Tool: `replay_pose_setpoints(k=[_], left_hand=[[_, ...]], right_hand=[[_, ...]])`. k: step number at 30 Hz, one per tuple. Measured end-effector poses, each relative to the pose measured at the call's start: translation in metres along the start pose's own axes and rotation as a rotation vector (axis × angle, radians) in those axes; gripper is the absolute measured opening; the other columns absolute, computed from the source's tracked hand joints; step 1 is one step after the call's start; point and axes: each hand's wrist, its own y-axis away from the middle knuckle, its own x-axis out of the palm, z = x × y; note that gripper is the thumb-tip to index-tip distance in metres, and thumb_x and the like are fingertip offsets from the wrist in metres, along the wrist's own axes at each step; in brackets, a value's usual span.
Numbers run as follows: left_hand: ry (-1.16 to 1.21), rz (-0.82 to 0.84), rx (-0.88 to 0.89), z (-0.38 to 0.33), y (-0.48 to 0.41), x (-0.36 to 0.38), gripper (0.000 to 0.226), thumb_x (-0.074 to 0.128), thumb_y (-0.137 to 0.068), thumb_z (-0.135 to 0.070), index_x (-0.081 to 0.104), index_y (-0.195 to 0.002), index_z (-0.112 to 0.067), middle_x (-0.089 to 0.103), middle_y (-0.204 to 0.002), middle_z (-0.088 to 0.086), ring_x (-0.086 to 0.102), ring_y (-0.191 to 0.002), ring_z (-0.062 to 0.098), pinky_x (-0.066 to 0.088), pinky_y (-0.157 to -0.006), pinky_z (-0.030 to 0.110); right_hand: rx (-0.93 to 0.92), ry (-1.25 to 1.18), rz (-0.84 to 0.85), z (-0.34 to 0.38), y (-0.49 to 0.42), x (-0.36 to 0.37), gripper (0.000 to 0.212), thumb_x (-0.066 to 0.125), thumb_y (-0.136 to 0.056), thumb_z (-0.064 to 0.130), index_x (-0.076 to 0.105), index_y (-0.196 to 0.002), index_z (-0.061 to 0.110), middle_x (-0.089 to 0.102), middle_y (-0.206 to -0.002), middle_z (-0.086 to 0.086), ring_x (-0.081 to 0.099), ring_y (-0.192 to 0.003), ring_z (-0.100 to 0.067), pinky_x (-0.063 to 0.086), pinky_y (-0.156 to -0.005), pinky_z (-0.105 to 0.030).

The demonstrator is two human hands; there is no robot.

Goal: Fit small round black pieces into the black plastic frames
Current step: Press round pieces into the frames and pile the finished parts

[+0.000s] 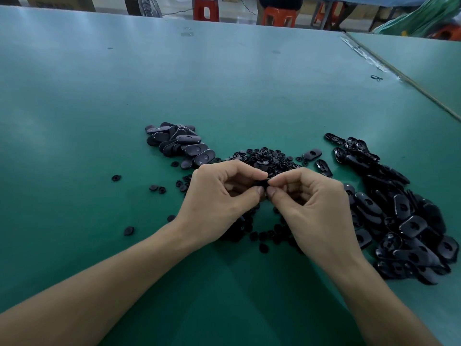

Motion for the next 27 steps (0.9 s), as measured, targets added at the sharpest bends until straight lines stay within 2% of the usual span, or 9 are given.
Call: replay_pose_setpoints(k=[2, 5, 7, 11, 16, 27], left_hand=[[-0.008, 0.004, -0.004, 0.0000, 0.0004, 0.0003, 0.022, 0.074, -0.078, -0.012, 0.076, -0.091, -0.030, 0.078, -0.084, -0.001, 0.075, -0.078, 0.018, 0.063, -0.070, 0.035], [-0.027, -0.001, 0.023, -0.0011, 0.0016, 0.0021, 0.022, 0.074, -0.079, -0.011, 0.076, -0.089, -0.029, 0.078, -0.084, -0.001, 0.075, -0.078, 0.019, 0.062, -0.073, 0.031], [-0.026, -0.013, 0.030, -0.0029, 0.0021, 0.0025, 0.023, 0.073, -0.079, -0.010, 0.076, -0.090, -0.030, 0.078, -0.084, -0.001, 0.075, -0.077, 0.020, 0.061, -0.069, 0.031], [0.028, -0.017, -0.022, -0.0046, 0.0012, 0.0006, 0.018, 0.073, -0.080, -0.011, 0.075, -0.093, -0.024, 0.078, -0.083, 0.000, 0.075, -0.074, 0.015, 0.063, -0.063, 0.040], [0.090, -0.021, -0.051, -0.0043, -0.0017, -0.0019, 0.022, 0.073, -0.085, 0.002, 0.075, -0.096, -0.017, 0.078, -0.082, 0.004, 0.077, -0.074, 0.020, 0.059, -0.067, 0.024], [0.076, -0.013, -0.043, -0.0038, -0.0010, -0.0006, 0.017, 0.073, -0.079, -0.010, 0.076, -0.092, -0.020, 0.078, -0.080, 0.001, 0.075, -0.071, 0.015, 0.059, -0.067, 0.025]], right_hand=[[0.025, -0.019, -0.016, -0.0004, 0.0001, 0.0001, 0.020, 0.077, -0.083, 0.009, 0.070, -0.078, 0.027, 0.072, -0.074, 0.012, 0.067, -0.066, -0.004, 0.052, -0.062, -0.016], [0.036, -0.020, -0.014, 0.0002, -0.0006, -0.0003, 0.020, 0.077, -0.083, 0.009, 0.070, -0.077, 0.027, 0.073, -0.075, 0.012, 0.067, -0.067, -0.004, 0.054, -0.063, -0.018], [0.036, -0.021, -0.015, 0.0006, -0.0009, -0.0003, 0.020, 0.077, -0.083, 0.009, 0.071, -0.077, 0.027, 0.073, -0.075, 0.012, 0.068, -0.068, -0.004, 0.055, -0.064, -0.019], [0.037, -0.034, -0.034, -0.0013, -0.0023, 0.0002, 0.019, 0.077, -0.084, 0.010, 0.071, -0.078, 0.027, 0.073, -0.075, 0.012, 0.068, -0.067, -0.005, 0.053, -0.064, -0.018], [0.066, -0.100, -0.069, -0.0036, -0.0036, 0.0004, 0.014, 0.076, -0.085, 0.013, 0.072, -0.080, 0.025, 0.073, -0.074, 0.008, 0.066, -0.066, -0.007, 0.053, -0.063, -0.020], [-0.021, -0.015, -0.029, -0.0001, -0.0004, 0.0011, 0.019, 0.076, -0.085, 0.009, 0.074, -0.083, 0.028, 0.073, -0.076, 0.014, 0.069, -0.070, -0.006, 0.054, -0.066, -0.016]])
